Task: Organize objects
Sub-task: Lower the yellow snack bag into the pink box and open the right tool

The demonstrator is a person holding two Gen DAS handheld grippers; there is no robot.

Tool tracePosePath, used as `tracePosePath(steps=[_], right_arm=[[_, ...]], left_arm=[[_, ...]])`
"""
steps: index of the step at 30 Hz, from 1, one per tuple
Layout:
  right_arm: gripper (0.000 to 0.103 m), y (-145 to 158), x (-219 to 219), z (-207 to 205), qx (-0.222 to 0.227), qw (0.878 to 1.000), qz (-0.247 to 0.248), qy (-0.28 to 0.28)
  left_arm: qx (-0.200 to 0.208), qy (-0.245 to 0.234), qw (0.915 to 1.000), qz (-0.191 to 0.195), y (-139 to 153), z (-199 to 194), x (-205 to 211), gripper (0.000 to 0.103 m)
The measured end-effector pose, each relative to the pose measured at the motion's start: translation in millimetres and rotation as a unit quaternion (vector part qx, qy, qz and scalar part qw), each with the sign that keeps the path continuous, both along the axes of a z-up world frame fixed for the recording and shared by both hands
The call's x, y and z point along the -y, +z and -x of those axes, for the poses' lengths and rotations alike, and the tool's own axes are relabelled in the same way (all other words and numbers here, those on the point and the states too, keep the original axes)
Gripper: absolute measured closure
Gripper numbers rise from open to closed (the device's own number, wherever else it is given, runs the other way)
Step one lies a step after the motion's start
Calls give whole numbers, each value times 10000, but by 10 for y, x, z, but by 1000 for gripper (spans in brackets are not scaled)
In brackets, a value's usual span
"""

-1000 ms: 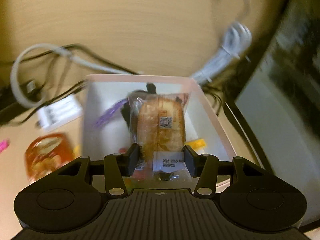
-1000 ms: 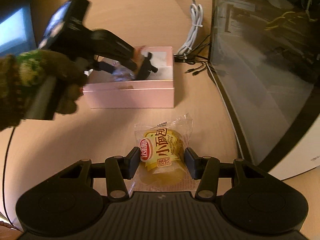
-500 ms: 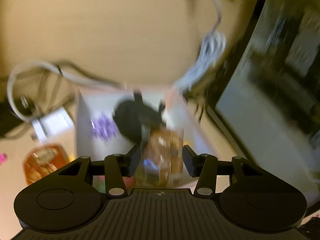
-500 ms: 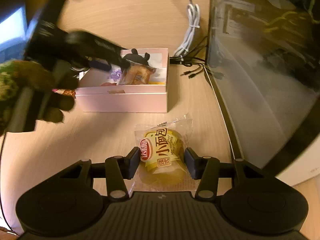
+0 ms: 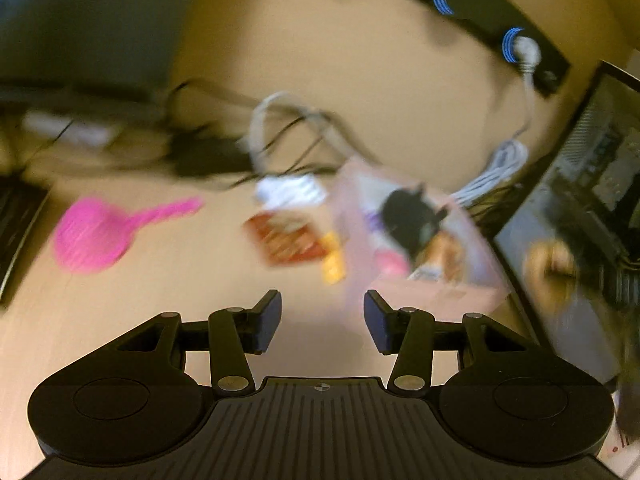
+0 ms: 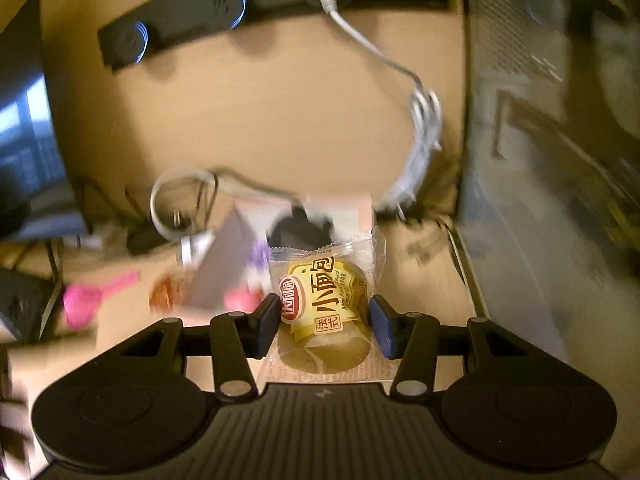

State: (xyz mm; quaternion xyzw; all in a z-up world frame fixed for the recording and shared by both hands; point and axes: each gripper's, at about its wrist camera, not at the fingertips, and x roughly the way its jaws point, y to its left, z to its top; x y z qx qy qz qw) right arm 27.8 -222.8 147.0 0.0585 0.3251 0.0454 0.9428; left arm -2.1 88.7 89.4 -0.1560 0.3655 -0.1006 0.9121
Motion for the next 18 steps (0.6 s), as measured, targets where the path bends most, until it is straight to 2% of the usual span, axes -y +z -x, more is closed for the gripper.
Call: tracePosePath(steps=[3, 7, 9, 10, 14, 17, 18], right_arm=[[55, 12, -62, -468, -77, 9999, -98, -30], [55, -216, -239, -1015, -645, 9952, -732, 62], [55, -348, -421, -1185, -825, 9930, -823, 201], [55, -418, -539, -1271, -882, 9932, -724, 248], [55, -676, -910, -1514, -959, 9951, 174, 132], [52, -686, -971, -1527, -956, 9949, 239, 226], [45, -657, -964, -1488, -953, 9949, 181, 268]], left_arm=[[-178, 236, 9995, 82, -86, 163, -196, 52], [-272, 301, 9992, -60, -96, 335, -351, 52], [-316, 304, 9989, -171, -106, 408, -406, 52], [-354, 299, 9987, -220, -114, 436, -429, 52], [-394, 202, 9974, -568, -116, 518, -485, 52], [-386, 38, 9968, -699, -115, 444, -490, 52], [-399, 11, 9970, -665, -114, 388, -482, 52]])
